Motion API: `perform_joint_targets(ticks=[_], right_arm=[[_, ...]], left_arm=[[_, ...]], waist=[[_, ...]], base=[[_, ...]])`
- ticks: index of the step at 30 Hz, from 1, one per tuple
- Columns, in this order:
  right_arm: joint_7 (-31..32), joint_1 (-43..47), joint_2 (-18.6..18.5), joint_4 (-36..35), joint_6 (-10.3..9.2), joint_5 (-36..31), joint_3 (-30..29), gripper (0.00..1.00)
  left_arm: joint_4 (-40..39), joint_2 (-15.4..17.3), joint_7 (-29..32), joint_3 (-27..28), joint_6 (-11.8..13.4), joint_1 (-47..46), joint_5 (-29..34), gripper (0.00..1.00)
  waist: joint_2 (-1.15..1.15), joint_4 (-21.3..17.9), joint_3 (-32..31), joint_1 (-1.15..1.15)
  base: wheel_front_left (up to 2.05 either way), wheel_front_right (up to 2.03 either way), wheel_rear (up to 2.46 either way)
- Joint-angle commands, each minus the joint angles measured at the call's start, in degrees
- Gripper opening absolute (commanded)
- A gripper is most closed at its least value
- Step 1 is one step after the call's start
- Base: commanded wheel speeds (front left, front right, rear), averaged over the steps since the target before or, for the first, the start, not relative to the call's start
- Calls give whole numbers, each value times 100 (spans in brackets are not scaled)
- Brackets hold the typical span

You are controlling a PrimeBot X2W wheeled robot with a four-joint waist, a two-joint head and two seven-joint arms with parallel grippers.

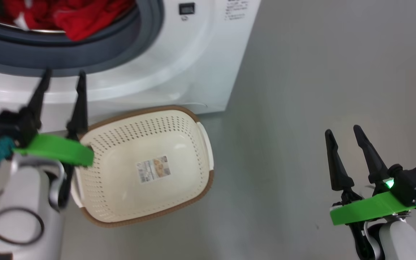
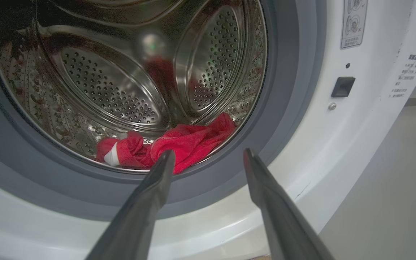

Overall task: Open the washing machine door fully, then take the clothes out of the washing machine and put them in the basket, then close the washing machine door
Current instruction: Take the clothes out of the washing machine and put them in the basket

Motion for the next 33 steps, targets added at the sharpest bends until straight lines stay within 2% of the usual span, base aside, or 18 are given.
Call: perform_joint_targets(ticks=[1,8,18,33], right_arm=[[-36,-104,-65,-132,42,58,156,100],[-36,-290,-65,-116,42,225,260,100],[-36,-446,-65,-150,42,359,415,100],[-36,-515,-65,-225,42,478,642,100]], left_arm=[[-40,230,-28,197,10,-225,66,100],[795,467,-28,203,16,-1258,371,100],[1936,739,-28,30,198,-2478,857,100],[2847,1300,-28,-407,474,-3629,1399,100]], waist=[[0,-319,346,0],[0,-558,670,0],[0,-799,1001,0],[0,-1050,1339,0]], base=[[0,0,0],[0,0,0],[0,0,0],[0,0,0]])
